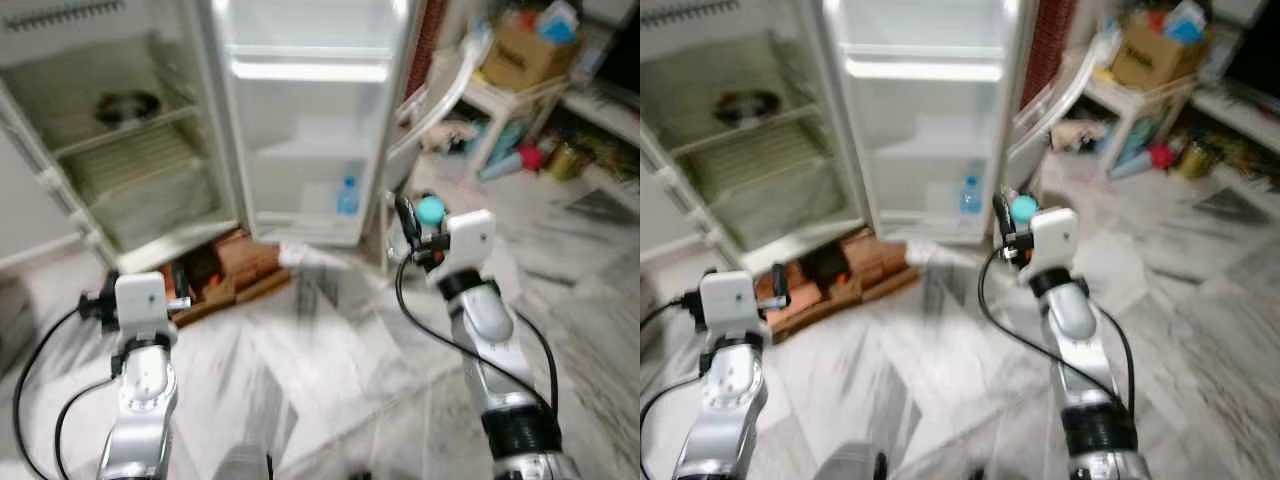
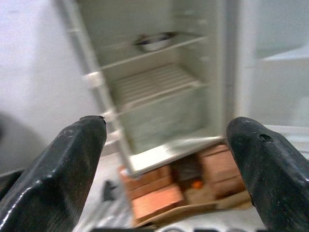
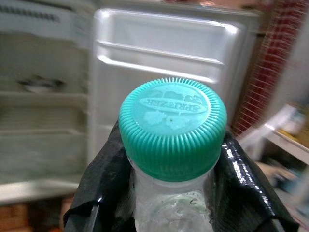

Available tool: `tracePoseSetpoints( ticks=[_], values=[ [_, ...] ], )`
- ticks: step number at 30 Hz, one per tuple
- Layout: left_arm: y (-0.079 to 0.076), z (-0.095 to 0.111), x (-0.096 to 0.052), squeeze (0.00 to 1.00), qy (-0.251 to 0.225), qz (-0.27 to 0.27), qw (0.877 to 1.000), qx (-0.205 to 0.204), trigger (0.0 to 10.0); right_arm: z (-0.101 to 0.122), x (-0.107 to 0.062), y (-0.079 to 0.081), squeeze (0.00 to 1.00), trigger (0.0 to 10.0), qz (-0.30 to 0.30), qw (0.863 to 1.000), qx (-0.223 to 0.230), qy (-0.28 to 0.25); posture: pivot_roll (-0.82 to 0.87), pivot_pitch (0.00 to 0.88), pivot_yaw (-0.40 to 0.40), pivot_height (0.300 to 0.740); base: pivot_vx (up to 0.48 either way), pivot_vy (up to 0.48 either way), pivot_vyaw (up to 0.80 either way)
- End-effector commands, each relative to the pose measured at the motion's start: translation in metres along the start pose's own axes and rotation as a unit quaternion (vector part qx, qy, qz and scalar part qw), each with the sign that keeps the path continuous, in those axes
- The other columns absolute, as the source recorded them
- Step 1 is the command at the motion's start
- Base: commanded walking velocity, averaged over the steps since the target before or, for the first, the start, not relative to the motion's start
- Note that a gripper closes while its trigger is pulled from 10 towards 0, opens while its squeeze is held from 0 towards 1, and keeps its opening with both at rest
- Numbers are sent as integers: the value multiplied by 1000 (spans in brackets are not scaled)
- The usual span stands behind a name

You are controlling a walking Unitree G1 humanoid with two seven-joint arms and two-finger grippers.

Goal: Restocking fridge

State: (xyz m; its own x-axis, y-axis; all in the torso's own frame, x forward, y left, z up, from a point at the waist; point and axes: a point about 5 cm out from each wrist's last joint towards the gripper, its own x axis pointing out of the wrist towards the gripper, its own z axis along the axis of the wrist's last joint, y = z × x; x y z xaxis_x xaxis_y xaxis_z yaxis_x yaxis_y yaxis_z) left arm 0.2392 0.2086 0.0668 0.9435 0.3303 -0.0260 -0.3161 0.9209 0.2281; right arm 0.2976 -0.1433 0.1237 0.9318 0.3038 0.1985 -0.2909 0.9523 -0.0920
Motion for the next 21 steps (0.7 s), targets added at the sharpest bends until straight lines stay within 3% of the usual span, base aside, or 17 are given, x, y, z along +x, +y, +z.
tracePoseSetpoints(
  ticks=[1,12,16,21],
  values=[
    [1,-1,0,0,4,5,1000,3,10000,6,4,5,0,10000,12,1000,1,-18,112,0,-49,740,0,0,794],
    [-3,-3,-3,0,6,6,1000,9,10000,8,6,6,0,10000,17,1000,6,-23,110,0,-52,740,0,0,763],
    [-4,-2,-3,0,2,-5,1000,8,10000,8,7,7,0,10000,16,1000,10,-23,110,6,-55,740,0,0,0],
    [-5,-3,-6,0,2,-13,1000,10,10000,8,5,11,0,10000,19,999,14,-22,107,21,-57,740,313,0,0]
  ],
)
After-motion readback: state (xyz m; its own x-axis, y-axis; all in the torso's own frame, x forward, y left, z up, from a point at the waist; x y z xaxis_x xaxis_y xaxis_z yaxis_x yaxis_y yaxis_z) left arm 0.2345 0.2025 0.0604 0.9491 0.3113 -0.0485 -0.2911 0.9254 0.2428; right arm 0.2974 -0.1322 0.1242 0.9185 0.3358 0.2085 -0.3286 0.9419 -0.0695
